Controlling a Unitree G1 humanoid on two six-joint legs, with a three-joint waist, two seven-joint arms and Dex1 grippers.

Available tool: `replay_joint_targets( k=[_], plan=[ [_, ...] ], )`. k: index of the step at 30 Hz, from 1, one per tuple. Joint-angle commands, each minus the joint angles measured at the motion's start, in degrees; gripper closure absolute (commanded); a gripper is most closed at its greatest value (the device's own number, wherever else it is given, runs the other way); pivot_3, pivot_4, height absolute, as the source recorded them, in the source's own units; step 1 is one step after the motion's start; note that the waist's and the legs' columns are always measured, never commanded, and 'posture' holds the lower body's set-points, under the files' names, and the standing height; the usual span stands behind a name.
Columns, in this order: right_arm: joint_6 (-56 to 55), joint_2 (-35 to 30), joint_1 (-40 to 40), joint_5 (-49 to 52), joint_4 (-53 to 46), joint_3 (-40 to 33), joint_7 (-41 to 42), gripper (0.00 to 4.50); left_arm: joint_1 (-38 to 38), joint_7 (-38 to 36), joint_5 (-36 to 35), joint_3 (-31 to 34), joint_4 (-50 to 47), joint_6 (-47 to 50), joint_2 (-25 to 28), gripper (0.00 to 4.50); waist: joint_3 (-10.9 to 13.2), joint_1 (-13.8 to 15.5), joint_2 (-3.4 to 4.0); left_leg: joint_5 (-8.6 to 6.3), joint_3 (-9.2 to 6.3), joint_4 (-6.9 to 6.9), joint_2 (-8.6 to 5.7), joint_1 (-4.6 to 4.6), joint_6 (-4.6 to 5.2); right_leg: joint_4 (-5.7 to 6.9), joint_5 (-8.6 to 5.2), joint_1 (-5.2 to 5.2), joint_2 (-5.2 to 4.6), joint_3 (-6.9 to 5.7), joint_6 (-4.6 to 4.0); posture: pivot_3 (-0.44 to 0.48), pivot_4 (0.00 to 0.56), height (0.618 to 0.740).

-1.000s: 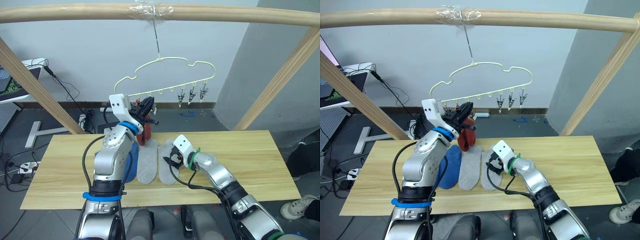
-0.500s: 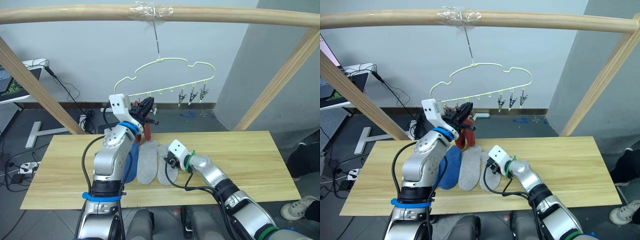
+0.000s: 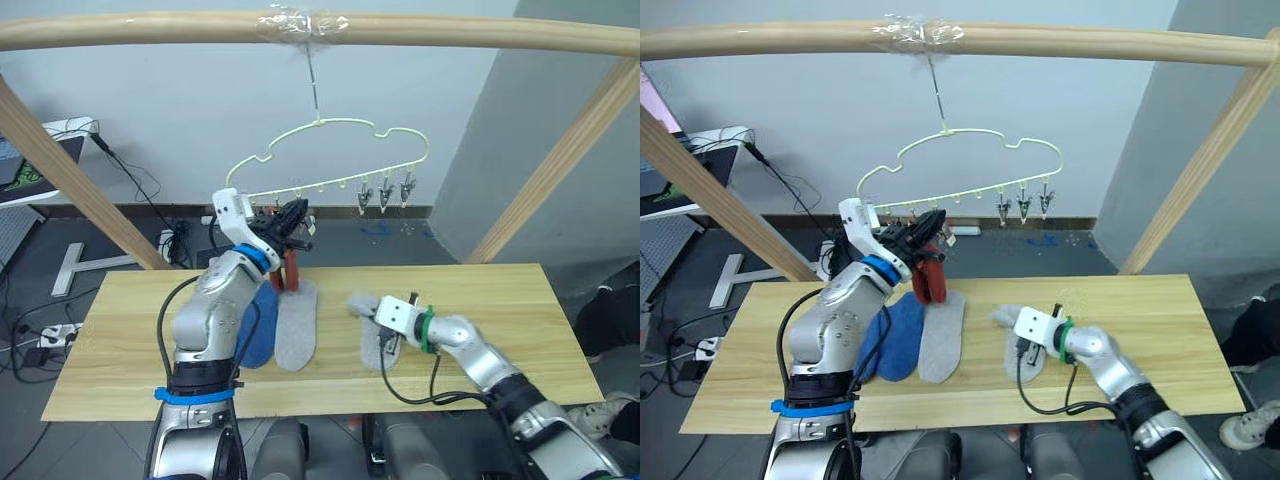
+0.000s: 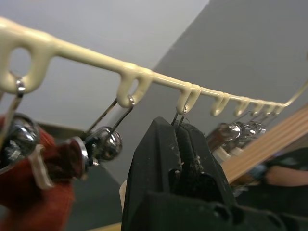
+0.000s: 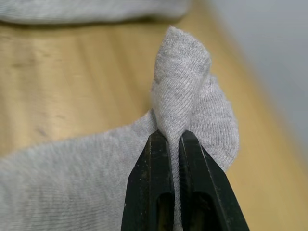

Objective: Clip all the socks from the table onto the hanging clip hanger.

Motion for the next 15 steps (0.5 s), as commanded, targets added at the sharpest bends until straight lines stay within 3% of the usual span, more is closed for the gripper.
replay_joint_targets(
  k=[1,9,15],
  plan=[
    [-6.19,0.22,0.38,-0.64,-7.66,-1.51,-2.52,4.47,0.47,2.04,-6.2,3.2,0.9,7.32,-0.69,4.5,0.0,-0.06,-0.01,0.0,-0.05,0.0,0.0,0.04,0.0,0.0,0.0,0.0,0.03,0.0,0.0,0.028,0.226,0.74],
    [-10.17,4.0,-0.12,3.01,-10.95,-2.66,-3.36,4.47,-1.32,5.08,-16.37,6.97,1.16,13.52,-2.61,4.5,0.02,0.31,-0.03,0.1,-0.17,0.0,0.06,0.01,-0.17,0.0,0.0,-0.01,0.0,-0.05,-0.01,0.017,0.227,0.74],
    [-10.16,6.02,-1.78,3.37,-10.23,-3.71,-3.89,4.47,-0.87,4.96,-17.1,5.9,0.52,14.18,-1.7,4.5,0.04,0.39,-0.08,0.1,-0.16,0.01,0.02,-0.02,-0.17,-0.04,0.0,-0.01,-0.07,-0.04,-0.01,0.013,0.225,0.74]
  ],
)
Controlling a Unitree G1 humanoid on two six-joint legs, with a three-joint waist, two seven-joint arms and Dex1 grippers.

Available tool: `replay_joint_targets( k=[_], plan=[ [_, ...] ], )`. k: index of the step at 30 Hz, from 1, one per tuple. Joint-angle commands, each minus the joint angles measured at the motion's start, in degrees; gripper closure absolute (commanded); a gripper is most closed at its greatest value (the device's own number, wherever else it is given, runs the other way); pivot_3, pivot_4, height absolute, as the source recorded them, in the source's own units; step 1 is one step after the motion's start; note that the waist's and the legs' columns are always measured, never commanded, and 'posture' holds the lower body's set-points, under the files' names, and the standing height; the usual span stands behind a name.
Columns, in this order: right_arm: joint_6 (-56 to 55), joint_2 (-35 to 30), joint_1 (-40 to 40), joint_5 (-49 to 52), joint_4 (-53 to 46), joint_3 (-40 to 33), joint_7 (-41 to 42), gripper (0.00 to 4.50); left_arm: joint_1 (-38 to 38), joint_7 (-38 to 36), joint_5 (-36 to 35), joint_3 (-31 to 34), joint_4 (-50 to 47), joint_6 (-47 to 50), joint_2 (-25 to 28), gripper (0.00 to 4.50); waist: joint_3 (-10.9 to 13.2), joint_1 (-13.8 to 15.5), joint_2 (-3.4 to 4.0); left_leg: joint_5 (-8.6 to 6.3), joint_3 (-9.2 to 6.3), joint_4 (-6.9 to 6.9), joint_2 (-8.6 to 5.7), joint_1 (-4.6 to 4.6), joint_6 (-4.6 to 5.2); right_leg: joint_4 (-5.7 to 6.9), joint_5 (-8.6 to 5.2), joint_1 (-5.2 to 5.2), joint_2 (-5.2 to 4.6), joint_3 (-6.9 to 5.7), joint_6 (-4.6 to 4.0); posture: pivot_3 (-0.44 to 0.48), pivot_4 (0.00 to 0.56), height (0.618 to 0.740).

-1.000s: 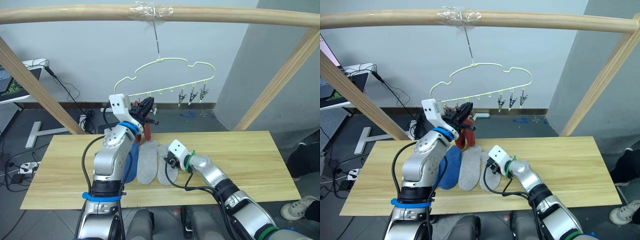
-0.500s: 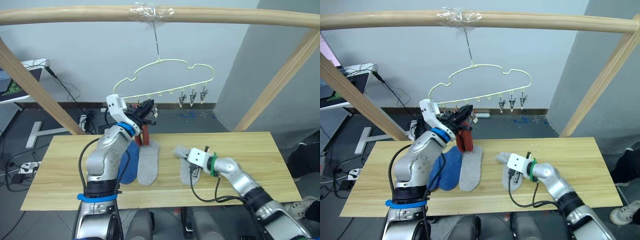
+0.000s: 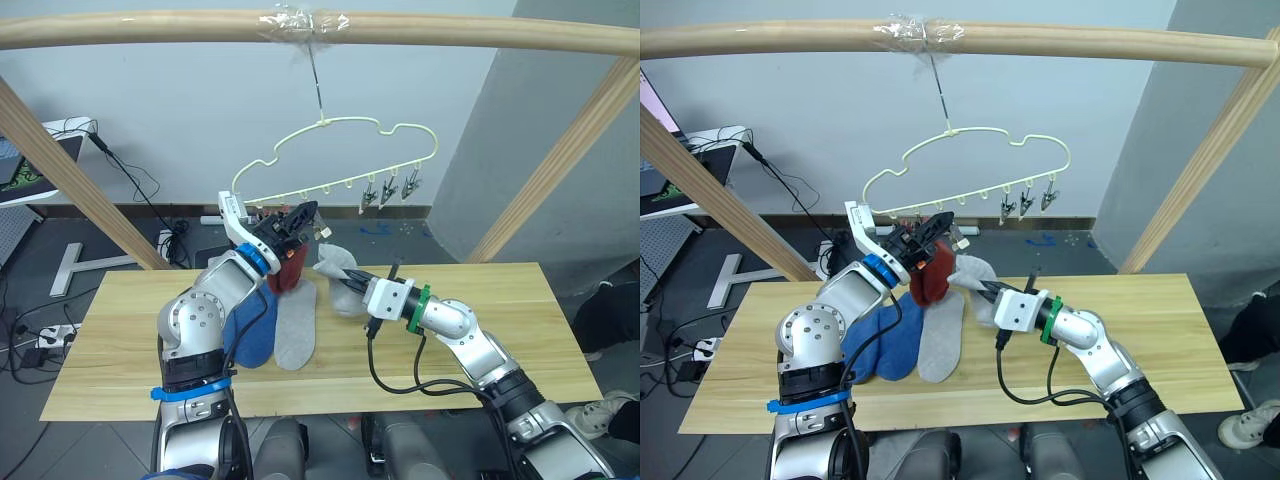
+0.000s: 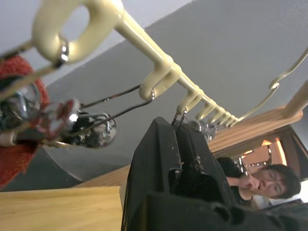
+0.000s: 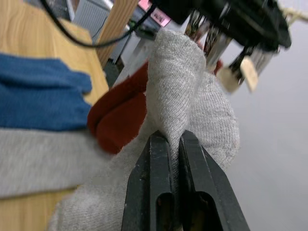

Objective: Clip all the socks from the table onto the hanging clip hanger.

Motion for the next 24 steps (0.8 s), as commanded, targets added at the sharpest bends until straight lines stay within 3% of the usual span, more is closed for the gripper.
replay_joint_targets(
  k=[1,24],
  plan=[
    [-0.7,0.56,-0.98,1.49,-1.19,-1.81,-0.3,4.47,0.99,0.8,-0.46,-0.57,0.19,1.24,0.59,4.5,0.0,0.01,0.0,0.0,-0.01,-0.01,0.01,0.0,0.0,0.0,0.0,0.0,0.0,-0.01,0.0,0.013,0.225,0.74],
    [-1.17,2.85,-3.03,3.72,1.19,-2.52,1.39,4.47,2.59,-0.49,-3.66,-2.18,-3.12,0.18,1.58,4.5,0.0,0.03,0.0,0.0,-0.02,-0.04,0.04,-0.03,0.0,-0.05,0.0,-0.02,0.01,-0.02,-0.01,0.025,0.218,0.74]
  ],
)
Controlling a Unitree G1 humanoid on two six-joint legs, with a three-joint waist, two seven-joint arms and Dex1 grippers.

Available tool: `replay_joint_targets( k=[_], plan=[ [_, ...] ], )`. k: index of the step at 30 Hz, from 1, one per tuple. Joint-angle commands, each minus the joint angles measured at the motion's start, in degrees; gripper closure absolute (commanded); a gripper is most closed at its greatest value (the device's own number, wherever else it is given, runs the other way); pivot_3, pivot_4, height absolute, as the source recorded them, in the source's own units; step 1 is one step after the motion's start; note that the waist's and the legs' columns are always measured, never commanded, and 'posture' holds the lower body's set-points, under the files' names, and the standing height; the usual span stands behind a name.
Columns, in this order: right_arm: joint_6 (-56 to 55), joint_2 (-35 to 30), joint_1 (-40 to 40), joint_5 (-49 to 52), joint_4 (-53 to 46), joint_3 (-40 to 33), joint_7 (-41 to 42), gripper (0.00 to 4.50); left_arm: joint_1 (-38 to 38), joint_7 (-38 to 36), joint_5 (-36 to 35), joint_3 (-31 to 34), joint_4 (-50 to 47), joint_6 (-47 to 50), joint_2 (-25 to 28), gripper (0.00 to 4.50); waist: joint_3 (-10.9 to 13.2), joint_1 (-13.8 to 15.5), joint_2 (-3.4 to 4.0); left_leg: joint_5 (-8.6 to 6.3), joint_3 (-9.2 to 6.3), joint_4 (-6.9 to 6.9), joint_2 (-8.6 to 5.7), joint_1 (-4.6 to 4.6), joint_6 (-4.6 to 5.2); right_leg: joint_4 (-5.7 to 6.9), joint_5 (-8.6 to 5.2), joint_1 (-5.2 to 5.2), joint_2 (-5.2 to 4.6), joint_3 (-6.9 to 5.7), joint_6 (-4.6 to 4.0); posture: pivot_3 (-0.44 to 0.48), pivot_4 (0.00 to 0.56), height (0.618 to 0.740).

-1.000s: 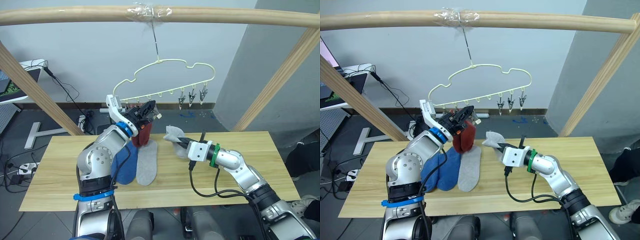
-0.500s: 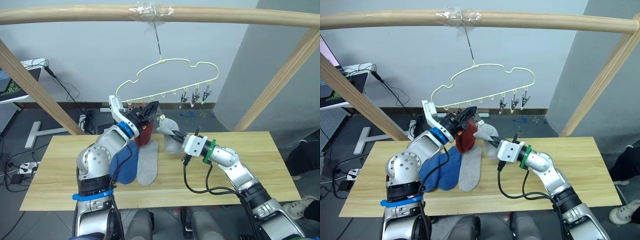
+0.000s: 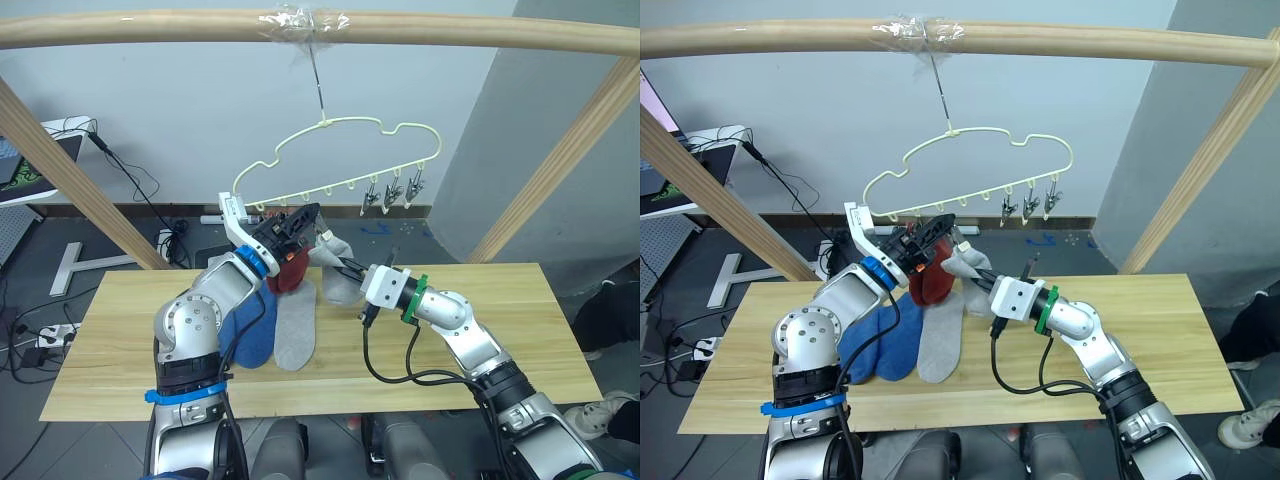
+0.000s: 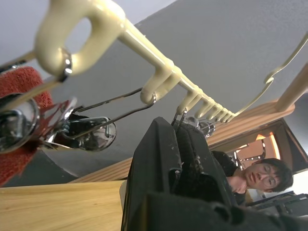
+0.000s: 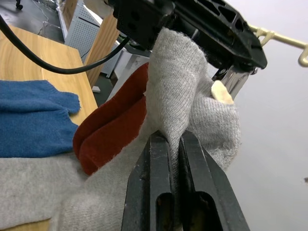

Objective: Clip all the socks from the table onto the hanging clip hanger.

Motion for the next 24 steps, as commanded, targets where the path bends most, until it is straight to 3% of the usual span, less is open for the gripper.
replay_joint_targets(
  k=[1,4,11,16,19,24],
  plan=[
    [-0.65,0.36,-1.07,1.5,-0.83,-1.25,0.32,4.47,1.18,-0.47,-0.94,-0.77,-1.96,0.46,0.35,4.5,0.0,0.02,0.0,0.0,-0.01,0.0,0.0,-0.01,0.0,0.0,0.0,0.0,0.0,0.0,0.0,0.025,0.218,0.74],
    [-0.34,0.37,-0.91,1.89,-1.05,-1.56,0.45,4.5,1.49,-0.4,-1.31,-0.72,-2.3,0.5,0.36,3.78,0.0,0.02,0.0,0.0,0.0,0.0,0.0,-0.01,0.0,-0.01,0.0,0.0,0.0,0.0,0.0,0.027,0.213,0.74],
    [0.48,0.17,-0.68,2.82,-1.54,-2.19,0.75,4.5,1.92,-0.28,-1.75,-0.45,-2.84,0.81,0.53,1.47,0.01,0.07,-0.01,0.0,-0.02,0.0,0.0,-0.07,0.0,-0.03,0.0,-0.04,-0.01,-0.02,0.0,0.029,0.206,0.74],
    [1.69,0.57,-0.98,3.57,-1.92,-2.69,0.85,4.5,2.68,0.04,-1.77,0.0,-3.88,1.09,1.17,0.06,0.01,0.07,-0.01,0.0,-0.02,0.0,0.0,-0.08,0.0,-0.04,0.0,-0.04,-0.01,-0.02,0.0,0.029,0.206,0.74],
    [5.97,2.13,-1.21,6.48,-2.47,-3.04,2.59,4.5,4.27,1.15,-1.51,1.04,-6.54,0.98,2.76,0.06,0.01,-0.02,-0.01,0.0,-0.01,-0.02,0.03,-0.07,0.0,-0.03,0.0,-0.06,-0.01,-0.01,0.0,0.027,0.2,0.74],
    [10.62,3.17,-1.39,8.91,-3.29,-3.73,4.52,3.05,7.81,-0.12,-3.35,2.23,-11.04,3.77,9.66,0.0,0.02,0.14,-0.01,0.0,-0.07,-0.05,0.08,-0.07,-0.01,0.01,0.0,-0.09,0.01,-0.06,-0.01,0.04,0.203,0.74]
  ],
)
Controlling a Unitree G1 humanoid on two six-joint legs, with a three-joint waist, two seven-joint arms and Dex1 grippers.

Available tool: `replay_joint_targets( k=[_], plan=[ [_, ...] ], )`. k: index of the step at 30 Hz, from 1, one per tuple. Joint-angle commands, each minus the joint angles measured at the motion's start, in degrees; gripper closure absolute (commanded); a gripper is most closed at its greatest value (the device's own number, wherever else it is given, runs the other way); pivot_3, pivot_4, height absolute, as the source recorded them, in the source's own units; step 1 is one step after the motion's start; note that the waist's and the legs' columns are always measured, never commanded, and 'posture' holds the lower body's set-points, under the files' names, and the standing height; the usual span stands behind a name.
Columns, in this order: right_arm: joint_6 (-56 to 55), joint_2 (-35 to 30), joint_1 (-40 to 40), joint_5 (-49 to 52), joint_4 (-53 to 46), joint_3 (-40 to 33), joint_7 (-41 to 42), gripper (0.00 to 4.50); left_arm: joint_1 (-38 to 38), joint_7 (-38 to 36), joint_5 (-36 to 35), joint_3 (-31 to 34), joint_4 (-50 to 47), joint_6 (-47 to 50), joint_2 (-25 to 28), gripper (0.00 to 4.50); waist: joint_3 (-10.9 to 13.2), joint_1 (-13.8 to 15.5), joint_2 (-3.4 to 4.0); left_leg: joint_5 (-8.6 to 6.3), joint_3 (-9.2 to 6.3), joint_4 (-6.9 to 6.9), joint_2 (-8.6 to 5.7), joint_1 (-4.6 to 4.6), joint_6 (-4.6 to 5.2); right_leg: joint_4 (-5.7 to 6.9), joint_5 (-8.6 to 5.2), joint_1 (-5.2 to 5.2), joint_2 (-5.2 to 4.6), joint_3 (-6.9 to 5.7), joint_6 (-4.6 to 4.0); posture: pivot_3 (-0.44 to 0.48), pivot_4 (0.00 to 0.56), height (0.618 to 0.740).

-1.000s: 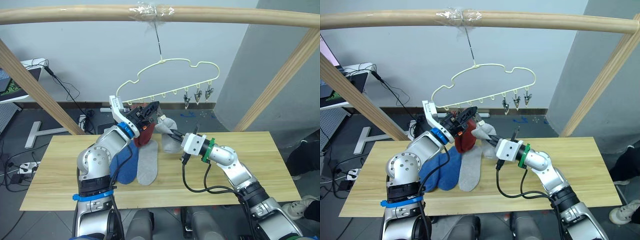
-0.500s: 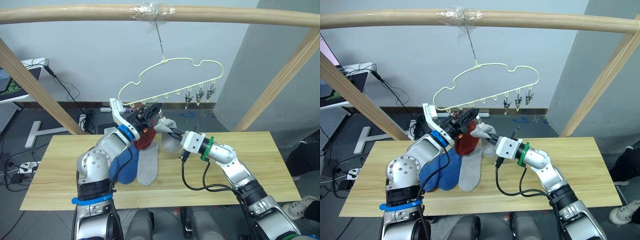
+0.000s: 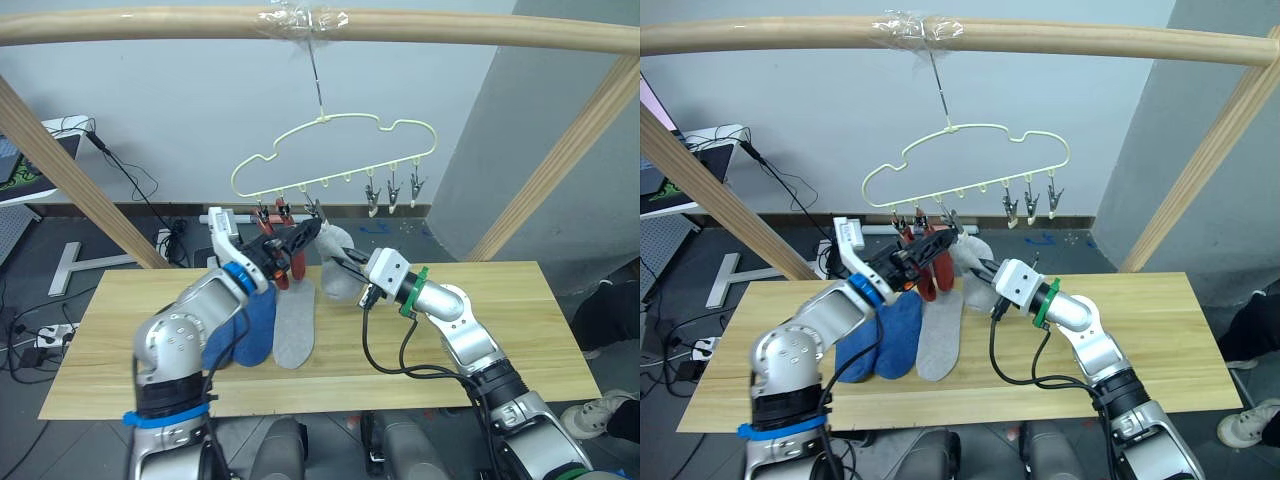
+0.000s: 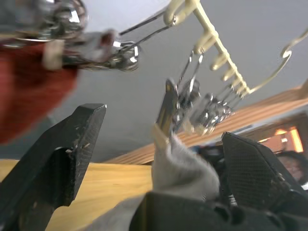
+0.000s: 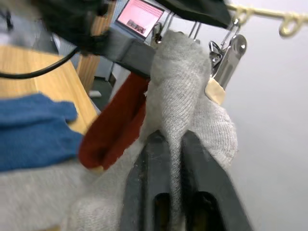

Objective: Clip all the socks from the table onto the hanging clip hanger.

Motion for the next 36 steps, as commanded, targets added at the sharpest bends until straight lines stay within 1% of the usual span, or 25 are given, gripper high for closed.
replay_joint_targets(
  k=[1,3,4,5,7,9,10,12,13,14,16,19,23,28,29,31,34,36],
  plan=[
    [2.63,0.06,-0.62,1.58,-3.09,-1.22,0.76,2.65,1.75,-1.7,-0.59,0.7,-4.5,1.4,4.92,0.0,0.0,0.04,-0.01,0.0,0.0,0.02,0.0,-0.01,0.0,0.0,0.0,0.0,0.0,0.0,0.0,0.046,0.203,0.74],
    [5.5,0.09,0.33,2.33,-4.11,-1.54,0.92,1.95,3.98,-1.95,-0.43,-0.53,-5.95,3.33,7.69,0.0,0.0,0.06,0.0,0.0,0.02,0.02,-0.04,-0.01,0.0,-0.02,0.0,0.01,-0.02,0.03,0.0,0.046,0.203,0.74],
    [6.24,0.04,0.49,2.59,-4.41,-1.63,1.0,1.63,4.39,-1.82,-0.65,-0.95,-6.17,3.7,8.14,0.0,0.0,0.1,0.0,0.0,0.03,0.02,-0.06,-0.01,0.0,-0.02,0.0,0.01,-0.04,0.04,0.0,0.057,0.204,0.74],
    [8.71,0.31,0.98,3.9,-5.5,-2.6,0.56,1.34,5.93,-1.61,3.21,-4.09,-7.66,3.19,10.34,0.0,0.0,0.3,0.0,0.0,0.02,0.02,-0.06,-0.01,0.0,-0.05,0.0,0.01,-0.06,0.03,0.0,0.057,0.204,0.74],
    [11.88,0.31,1.6,4.94,-7.19,-4.18,-0.39,0.61,8.01,-0.22,10.01,-7.94,-9.94,0.67,12.84,0.0,0.01,0.43,0.01,0.0,-0.01,0.01,-0.06,-0.04,0.0,-0.1,0.0,0.01,-0.06,0.0,0.0,0.057,0.204,0.74],
    [13.83,0.13,2.02,5.01,-8.49,-5.32,-1.5,0.02,9.16,0.45,12.8,-9.0,-11.21,-1.08,13.29,0.0,0.01,0.55,0.01,0.0,-0.01,-0.01,-0.07,-0.05,0.0,-0.1,0.0,0.0,-0.07,0.02,0.0,0.065,0.207,0.74],
    [16.98,0.51,2.71,5.52,-10.27,-6.53,-3.16,0.02,10.34,1.37,15.67,-9.32,-12.56,-3.38,13.52,0.0,0.01,0.71,0.02,0.0,-0.02,-0.01,-0.06,-0.06,0.0,-0.1,0.0,0.0,-0.08,0.01,-0.01,0.065,0.207,0.74],
    [24.12,1.72,4.42,6.49,-15.02,-8.75,-6.75,0.02,12.17,-0.25,18.32,-9.8,-14.5,-5.62,15.09,0.0,0.02,0.92,0.02,-0.01,-0.02,-0.03,-0.03,-0.06,0.0,-0.11,-0.02,-0.02,-0.08,0.01,-0.03,0.065,0.207,0.74],
    [26.34,2.05,4.89,6.71,-16.57,-9.2,-7.58,0.02,12.62,-0.95,18.96,-9.97,-14.85,-6.19,15.44,0.0,0.03,1.03,0.05,-0.01,-0.03,-0.07,0.0,-0.07,0.0,-0.1,-0.03,-0.05,-0.08,0.01,-0.05,0.065,0.207,0.74],
    [28.89,2.88,5.7,7.14,-19.29,-9.8,-9.29,0.02,12.45,-3.48,17.37,-8.85,-13.95,-6.39,15.86,0.0,0.06,1.16,0.08,-0.01,-0.03,-0.09,-0.01,-0.07,0.0,-0.07,-0.05,-0.07,-0.07,0.01,-0.09,0.075,0.214,0.74],
    [33.53,5.03,6.82,8.18,-24.05,-11.15,-12.73,0.02,12.59,-7.29,17.88,-7.36,-12.49,-10.19,16.69,0.0,0.09,1.26,0.13,-0.01,-0.02,-0.09,0.01,-0.07,0.0,-0.06,-0.08,-0.09,-0.06,-0.01,-0.13,0.075,0.214,0.74],
    [38.08,7.58,7.35,8.44,-28.21,-12.06,-16.5,0.61,13.22,-11.52,19.82,-7.65,-13.02,-14.28,18.3,0.0,0.12,1.26,0.18,-0.01,0.01,-0.1,0.04,-0.1,0.0,-0.03,-0.13,-0.15,-0.03,-0.01,-0.21,0.075,0.214,0.74],
    [41.33,9.5,6.19,6.58,-31.05,-10.5,-20.3,1.97,12.47,-16.38,24.31,-9.63,-12.74,-20.81,20.45,0.0,0.15,1.51,0.22,-0.01,0.02,-0.11,0.0,-0.15,0.0,-0.11,-0.14,-0.16,-0.04,-0.01,-0.21,0.075,0.221,0.74],
    [40.67,11.04,3.69,5.85,-29.1,-10.98,-23.22,1.97,10.24,-20.11,26.65,-11.15,-11.41,-24.49,20.88,0.0,0.16,1.5,0.23,-0.01,0.05,-0.12,-0.01,-0.22,0.01,-0.19,-0.14,-0.2,-0.04,-0.02,-0.2,0.068,0.221,0.74],
    [40.62,11.34,3.07,5.87,-28.5,-11.39,-23.75,2.13,9.65,-20.52,26.89,-11.38,-11.2,-24.82,20.71,0.0,0.16,1.49,0.23,-0.02,0.05,-0.12,-0.01,-0.23,0.02,-0.19,-0.14,-0.2,-0.03,-0.02,-0.21,0.068,0.221,0.74],
    [40.66,11.68,2.39,5.99,-27.86,-11.82,-24.35,2.6,9.0,-20.98,27.21,-11.53,-10.9,-25.17,20.38,0.0,0.16,1.49,0.23,-0.02,0.03,-0.15,0.0,-0.25,0.02,-0.19,-0.14,-0.22,-0.02,-0.05,-0.2,0.068,0.221,0.74],
    [40.47,11.72,0.85,5.5,-26.49,-12.03,-25.13,3.63,8.25,-21.06,26.99,-11.33,-10.8,-24.9,19.89,0.0,0.16,1.48,0.22,-0.02,0.01,-0.18,0.01,-0.28,0.02,-0.22,-0.14,-0.23,-0.02,-0.07,-0.2,0.062,0.223,0.74],
    [40.15,11.83,-0.28,5.45,-25.23,-12.09,-25.4,3.63,8.25,-21.37,27.29,-11.54,-10.8,-25.26,19.81,0.0,0.17,1.36,0.23,-0.02,0.05,-0.18,0.01,-0.3,0.02,-0.23,-0.14,-0.25,-0.02,-0.04,-0.2,0.062,0.223,0.74]
  ],
)
